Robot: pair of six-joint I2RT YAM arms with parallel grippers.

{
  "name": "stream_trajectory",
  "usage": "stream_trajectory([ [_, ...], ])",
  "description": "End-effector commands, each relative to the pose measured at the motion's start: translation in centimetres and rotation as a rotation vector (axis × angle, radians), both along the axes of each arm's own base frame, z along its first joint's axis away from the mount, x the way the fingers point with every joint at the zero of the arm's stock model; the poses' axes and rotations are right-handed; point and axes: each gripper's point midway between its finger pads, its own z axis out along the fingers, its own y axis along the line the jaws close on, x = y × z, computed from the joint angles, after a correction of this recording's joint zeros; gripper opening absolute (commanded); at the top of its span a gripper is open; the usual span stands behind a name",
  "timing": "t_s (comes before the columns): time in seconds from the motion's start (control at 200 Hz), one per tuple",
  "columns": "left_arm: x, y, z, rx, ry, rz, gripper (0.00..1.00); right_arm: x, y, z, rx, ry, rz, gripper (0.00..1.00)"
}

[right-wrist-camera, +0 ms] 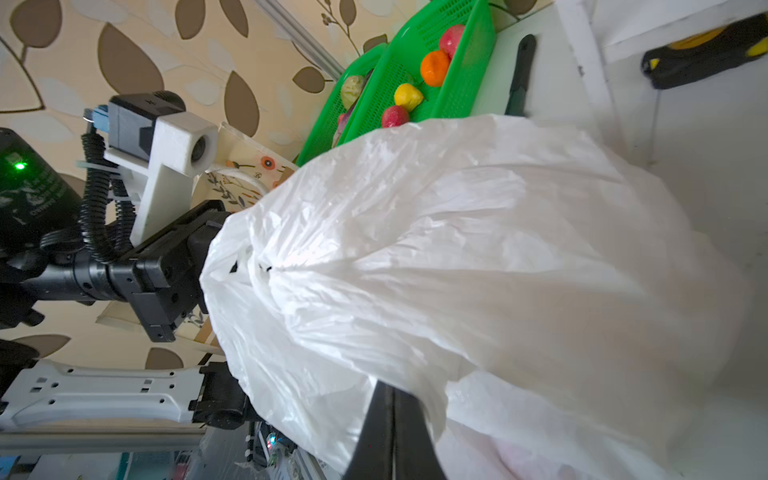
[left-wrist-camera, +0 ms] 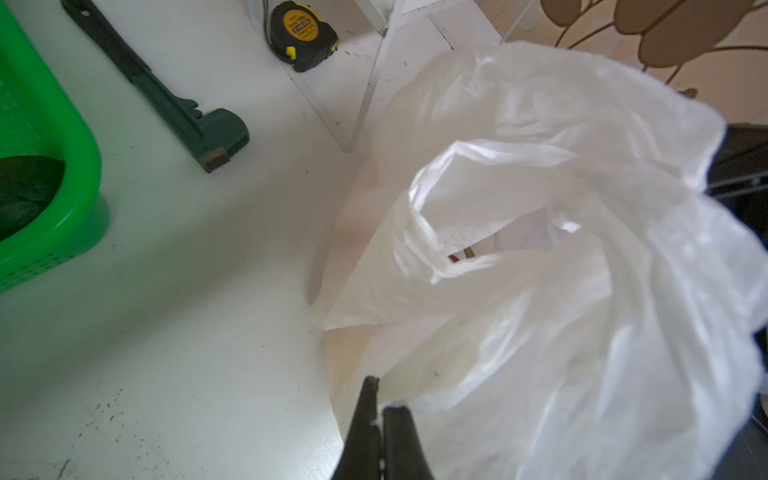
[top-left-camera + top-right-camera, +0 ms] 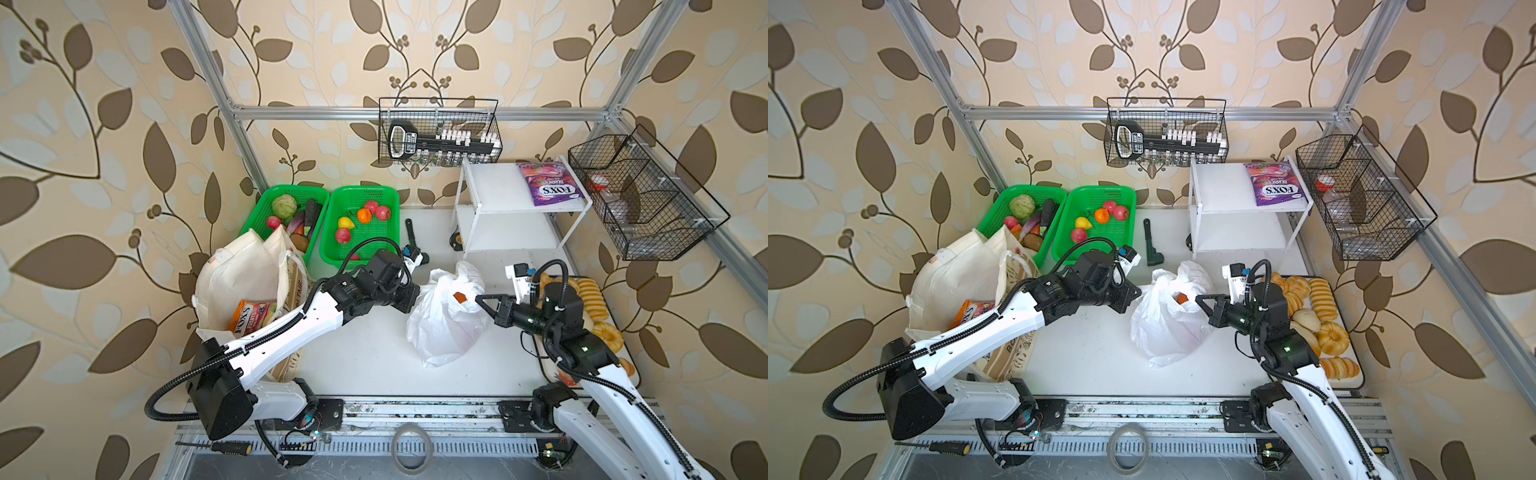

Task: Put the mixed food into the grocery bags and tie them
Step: 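Open the right gripper, releasing the bag, and pull it back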

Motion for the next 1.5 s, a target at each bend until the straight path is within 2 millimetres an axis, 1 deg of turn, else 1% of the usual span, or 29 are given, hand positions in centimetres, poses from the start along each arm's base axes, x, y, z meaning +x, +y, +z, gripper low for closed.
stream_trajectory([
  [0.0, 1.7, 1.9, 0.8, 0.014, -0.005, 0.122, 0.0, -0.6, -3.7, -1.8, -0.121, 0.09, -0.155, 0.0],
  [0.09, 2.1, 2.9, 0.0, 0.032, 0.016, 0.154, 0.0, -0.5, -6.1, -3.4, -0.185, 0.151, -0.248, 0.0],
  [0.15, 2.2, 3.4, -0.6, 0.044, 0.028, 0.169, 0.0, -0.4, -6.8, -4.3, -0.206, 0.178, -0.271, 0.0],
  [0.195, 2.0, 3.4, -0.9, 0.047, 0.036, 0.154, 0.0, -0.2, -7.0, -4.5, -0.207, 0.184, -0.277, 0.0],
  [0.27, 1.6, 2.8, -1.5, 0.047, 0.054, 0.11, 0.0, 0.3, -6.8, -4.2, -0.187, 0.175, -0.277, 0.0],
  [0.315, 1.4, 2.5, -2.0, 0.05, 0.073, 0.091, 0.0, 0.6, -6.5, -3.4, -0.165, 0.151, -0.275, 0.0],
  [0.405, 0.7, 1.4, -2.3, 0.027, 0.105, 0.019, 0.0, 1.1, -5.2, -1.0, -0.082, 0.086, -0.227, 0.0],
  [0.475, 0.4, 0.9, -2.4, 0.011, 0.124, -0.002, 0.0, 1.1, -4.6, -0.4, -0.061, 0.086, -0.197, 0.0],
  [0.55, 0.3, 0.5, -2.4, -0.002, 0.131, -0.017, 0.0, 0.7, -3.0, 0.3, -0.004, 0.046, -0.098, 0.0],
  [0.58, 0.3, 0.4, -2.3, -0.006, 0.13, -0.02, 0.0, 0.4, -2.1, 0.8, 0.042, 0.023, -0.045, 0.06],
  [0.63, 0.3, 0.3, -2.3, -0.012, 0.129, -0.022, 0.0, 0.1, -1.2, 1.6, 0.107, -0.006, 0.003, 0.24],
  [0.65, 0.3, 0.3, -2.2, -0.013, 0.128, -0.021, 0.0, 0.1, -1.0, 1.7, 0.125, -0.01, 0.01, 0.29],
  [0.715, 0.4, 0.3, -2.2, -0.014, 0.128, -0.021, 0.0, -0.2, -0.7, 2.3, 0.154, -0.04, 0.025, 0.38],
  [0.815, 0.4, 0.3, -2.1, -0.018, 0.124, -0.021, 0.0, -0.4, -0.6, 2.4, 0.163, -0.047, 0.036, 0.46],
  [0.86, 0.4, 0.2, -2.1, -0.021, 0.124, -0.024, 0.0, -0.5, -0.3, 2.3, 0.169, -0.036, 0.056, 0.48],
  [0.95, 0.4, 0.1, -2.0, -0.021, 0.126, -0.027, 0.0, -0.4, -0.1, 1.1, 0.154, 0.013, 0.07, 0.5],
  [1.025, 0.5, 0.1, -1.8, -0.024, 0.121, -0.028, 0.0, -0.6, -0.2, -0.2, 0.109, 0.036, 0.074, 0.51],
  [1.125, 0.4, 0.0, -1.8, -0.029, 0.125, -0.03, 0.0, -0.8, -0.2, -1.4, 0.074, 0.05, 0.087, 0.51],
  [1.17, 0.4, -0.1, -1.8, -0.032, 0.126, -0.031, 0.0, -0.9, 0.0, -1.7, 0.078, 0.064, 0.098, 0.47],
  [1.265, 0.4, -0.1, -1.7, -0.033, 0.125, -0.033, 0.0, -1.1, 0.6, -1.5, 0.096, 0.066, 0.133, 0.4],
  [1.31, 0.4, -0.1, -1.7, -0.033, 0.125, -0.032, 0.0, -1.1, 0.6, -1.4, 0.089, 0.06, 0.134, 0.34],
  [1.36, 0.4, -0.1, -1.7, -0.033, 0.123, -0.031, 0.0, -1.0, 0.6, -1.3, 0.082, 0.053, 0.133, 0.29],
  [1.375, 0.4, -0.1, -1.7, -0.032, 0.124, -0.031, 0.0, -1.0, 0.5, -1.3, 0.08, 0.049, 0.132, 0.25],
  [1.415, 0.5, -0.1, -1.6, -0.034, 0.123, -0.03, 0.0, -1.0, 0.5, -1.2, 0.074, 0.045, 0.128, 0.07],
  [1.44, 0.5, -0.1, -1.5, -0.035, 0.122, -0.031, 0.0, -1.0, 0.4, -1.0, 0.07, 0.038, 0.124, 0.01],
  [1.495, 0.5, 0.0, -1.4, -0.033, 0.12, -0.027, 0.0, -1.0, 0.3, -0.5, 0.065, 0.026, 0.118, 0.0],
])
